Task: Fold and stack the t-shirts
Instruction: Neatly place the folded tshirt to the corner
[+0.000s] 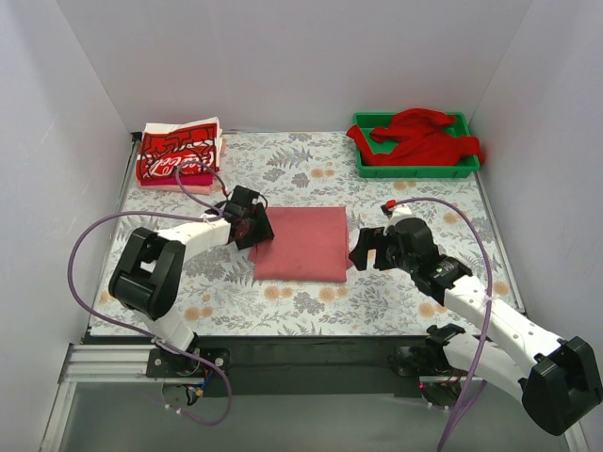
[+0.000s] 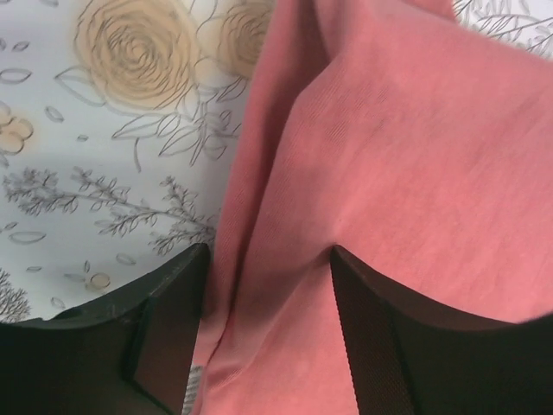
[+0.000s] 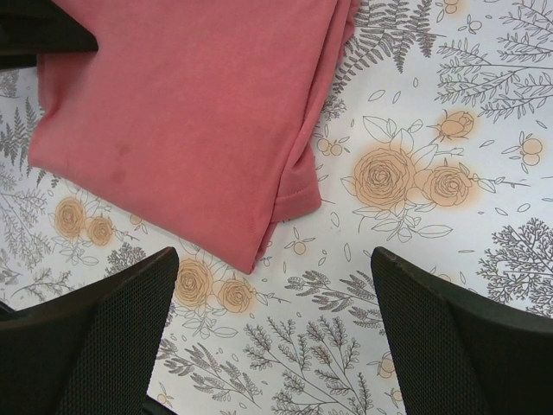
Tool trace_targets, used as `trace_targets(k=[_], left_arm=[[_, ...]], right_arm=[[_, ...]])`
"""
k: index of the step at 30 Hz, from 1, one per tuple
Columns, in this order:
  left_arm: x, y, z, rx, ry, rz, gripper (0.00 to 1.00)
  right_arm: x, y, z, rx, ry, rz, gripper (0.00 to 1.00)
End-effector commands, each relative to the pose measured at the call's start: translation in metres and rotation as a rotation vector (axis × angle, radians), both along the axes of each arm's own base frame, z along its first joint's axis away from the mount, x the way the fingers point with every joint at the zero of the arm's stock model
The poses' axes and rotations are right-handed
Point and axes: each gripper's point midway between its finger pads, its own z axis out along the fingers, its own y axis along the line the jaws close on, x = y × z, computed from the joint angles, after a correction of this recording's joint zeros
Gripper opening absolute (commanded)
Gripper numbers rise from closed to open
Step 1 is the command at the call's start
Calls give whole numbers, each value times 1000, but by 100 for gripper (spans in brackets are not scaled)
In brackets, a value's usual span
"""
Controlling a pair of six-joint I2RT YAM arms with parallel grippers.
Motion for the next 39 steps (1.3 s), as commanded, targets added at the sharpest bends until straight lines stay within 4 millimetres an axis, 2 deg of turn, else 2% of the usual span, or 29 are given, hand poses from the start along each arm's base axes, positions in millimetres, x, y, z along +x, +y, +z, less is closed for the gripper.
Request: trace_targets(k=[1,6,8,13,17,21,25,29,35,39], left_arm=[[-16,-6,-26,16,86,-62,55],[-21,-20,-34,64,90,-124,43],[-23,-15,-41,121,103,-114,43],[-24,-10,-59,235,150,-88,0],[-18,-7,-56,339,121,-80,0],[8,-2,-35,418,33,-49,0],[40,14,-1,562,-85,-10,0],[78,23,38,707,-264,-83,0],[134,36,79,803,-421,-140,0],[174,71,107,886,-462,-102,0]], right_arm=[[-2,3,10,16,-40,46,98],[-1,0,10,7,-54,43,98],[0,-3,9,-1,-55,33,98],[3,-11,5,-23,-62,-1,98],[5,-18,2,-37,-65,-25,98],[6,-21,-1,-48,-66,-29,98],[7,-26,-5,-72,-63,-44,98],[9,-31,-8,-87,-66,-58,98],[12,-43,-12,-135,-71,-94,98],[15,-52,-16,-170,-74,-134,98]])
